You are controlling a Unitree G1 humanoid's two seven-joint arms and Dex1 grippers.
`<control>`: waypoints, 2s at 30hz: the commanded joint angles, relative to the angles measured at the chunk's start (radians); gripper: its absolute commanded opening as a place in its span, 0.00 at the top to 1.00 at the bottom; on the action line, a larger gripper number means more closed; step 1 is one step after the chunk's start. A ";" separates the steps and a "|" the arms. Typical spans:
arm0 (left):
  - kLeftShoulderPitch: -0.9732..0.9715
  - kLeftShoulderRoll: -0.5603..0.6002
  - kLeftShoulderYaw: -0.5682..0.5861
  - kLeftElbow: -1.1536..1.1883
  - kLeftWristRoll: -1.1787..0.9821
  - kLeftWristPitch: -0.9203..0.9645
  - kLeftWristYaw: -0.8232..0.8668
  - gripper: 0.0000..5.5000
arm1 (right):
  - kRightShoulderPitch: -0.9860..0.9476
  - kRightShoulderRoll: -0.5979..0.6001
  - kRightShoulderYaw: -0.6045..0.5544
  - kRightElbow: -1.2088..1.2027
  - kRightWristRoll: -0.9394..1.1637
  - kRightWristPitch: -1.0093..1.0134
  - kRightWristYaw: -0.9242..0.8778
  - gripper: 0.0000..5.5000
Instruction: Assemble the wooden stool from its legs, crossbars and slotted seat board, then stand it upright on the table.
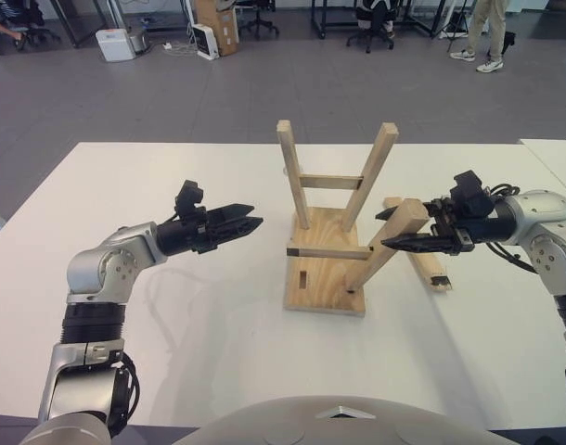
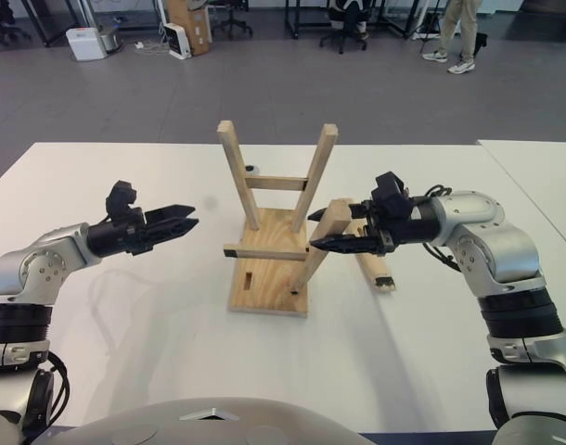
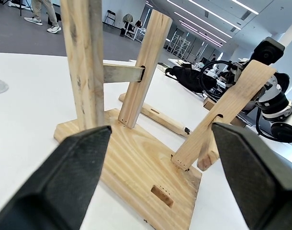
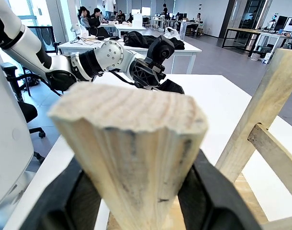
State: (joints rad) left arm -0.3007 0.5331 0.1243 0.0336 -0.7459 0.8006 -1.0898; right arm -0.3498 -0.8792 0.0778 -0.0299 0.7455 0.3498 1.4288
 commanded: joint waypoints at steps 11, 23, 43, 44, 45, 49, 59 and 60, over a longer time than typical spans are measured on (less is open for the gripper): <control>-0.037 -0.028 -0.005 0.007 -0.009 0.016 0.029 0.30 | 0.002 -0.038 0.232 0.223 -0.320 -0.048 -0.096 0.63; 0.000 -0.035 0.010 0.005 -0.005 0.001 0.040 0.30 | 0.052 -0.025 0.090 0.332 -0.326 0.047 -0.234 0.31; 0.048 -0.074 -0.008 0.030 0.073 -0.075 0.167 0.30 | 0.316 0.296 -0.182 0.144 -0.398 0.323 -0.931 0.37; 0.050 -0.076 -0.006 0.027 0.078 -0.078 0.177 0.30 | 0.327 0.280 -0.153 0.151 -0.448 0.308 -0.950 0.41; 0.046 -0.080 -0.010 0.037 0.101 -0.078 0.216 0.30 | 0.338 0.257 -0.114 0.160 -0.511 0.281 -0.968 0.45; 0.033 -0.108 0.000 0.078 0.155 -0.118 0.312 0.30 | 0.349 0.260 -0.116 0.185 -0.549 0.270 -0.988 0.58; -0.169 -0.075 0.073 0.225 0.217 -0.293 0.329 0.30 | 0.209 0.287 -0.338 0.084 -0.392 0.206 -0.961 0.61; -0.220 -0.068 0.096 0.211 0.183 -0.276 0.317 0.30 | 0.165 0.274 -0.378 0.054 -0.352 0.215 -0.955 0.62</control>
State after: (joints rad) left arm -0.4250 0.4418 0.1809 0.2671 -0.5114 0.5123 -0.7474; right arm -0.0804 -0.5773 -0.2200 0.0934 0.3283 0.5562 0.4597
